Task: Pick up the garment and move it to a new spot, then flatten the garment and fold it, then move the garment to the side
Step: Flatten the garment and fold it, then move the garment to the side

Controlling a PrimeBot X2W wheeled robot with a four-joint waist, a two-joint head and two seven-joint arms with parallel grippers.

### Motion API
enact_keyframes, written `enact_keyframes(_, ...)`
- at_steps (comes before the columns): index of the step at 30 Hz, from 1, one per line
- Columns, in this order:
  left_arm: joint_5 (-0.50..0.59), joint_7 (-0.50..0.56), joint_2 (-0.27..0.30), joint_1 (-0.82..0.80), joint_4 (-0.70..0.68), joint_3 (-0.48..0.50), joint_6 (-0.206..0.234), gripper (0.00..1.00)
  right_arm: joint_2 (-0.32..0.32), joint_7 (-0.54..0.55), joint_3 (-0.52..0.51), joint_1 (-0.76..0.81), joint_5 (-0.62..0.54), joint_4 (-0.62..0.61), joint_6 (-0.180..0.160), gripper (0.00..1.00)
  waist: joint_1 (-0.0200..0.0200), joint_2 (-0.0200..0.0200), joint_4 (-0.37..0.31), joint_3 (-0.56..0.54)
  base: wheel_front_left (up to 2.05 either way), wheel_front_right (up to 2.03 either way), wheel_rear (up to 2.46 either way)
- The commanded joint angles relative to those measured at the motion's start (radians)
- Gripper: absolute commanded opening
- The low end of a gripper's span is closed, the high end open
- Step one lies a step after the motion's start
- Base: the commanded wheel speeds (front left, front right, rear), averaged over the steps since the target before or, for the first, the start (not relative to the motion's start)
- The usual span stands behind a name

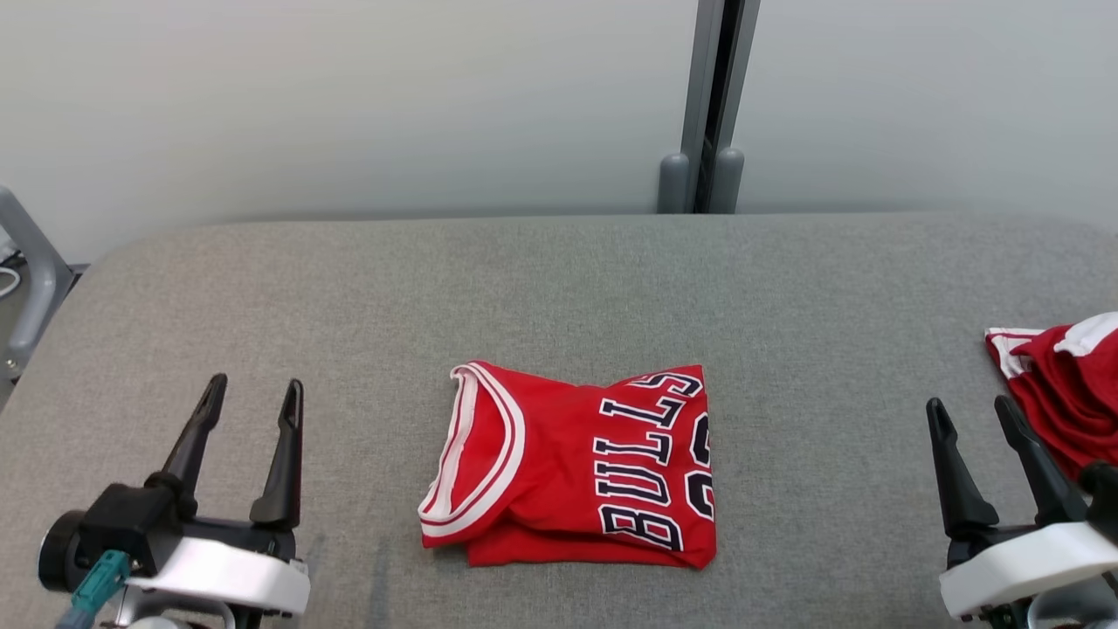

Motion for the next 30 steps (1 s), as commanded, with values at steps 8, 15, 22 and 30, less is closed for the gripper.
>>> enact_keyframes(8, 0.007, 0.021, 0.024, 0.056, -0.007, -0.014, 0.002, 1.00, 0.003, 0.029, -0.016, 0.055, -0.010, -0.015, 0.000, 1.00, 0.0000, -0.0001, 0.006, -0.045, 0.00, 0.00, 0.00)
enact_keyframes(15, -0.001, 0.035, 0.028, 0.067, -0.018, -0.017, 0.011, 1.00, 0.006, 0.034, -0.022, 0.055, -0.015, -0.024, 0.000, 1.00, 0.0000, -0.0001, 0.007, -0.047, 0.00, 0.00, 0.00)
enact_keyframes(22, -0.006, 0.041, 0.029, 0.066, -0.026, -0.022, 0.016, 1.00, 0.007, 0.036, -0.020, 0.051, -0.015, -0.022, 0.000, 1.00, 0.0000, -0.0001, 0.008, -0.043, 0.00, 0.00, 0.00)
enact_keyframes(30, -0.013, 0.046, 0.029, 0.060, -0.029, -0.026, 0.023, 1.00, 0.008, 0.030, -0.018, 0.041, -0.012, -0.018, 0.000, 1.00, 0.0000, -0.0001, 0.013, -0.039, 0.00, 0.00, 0.00)
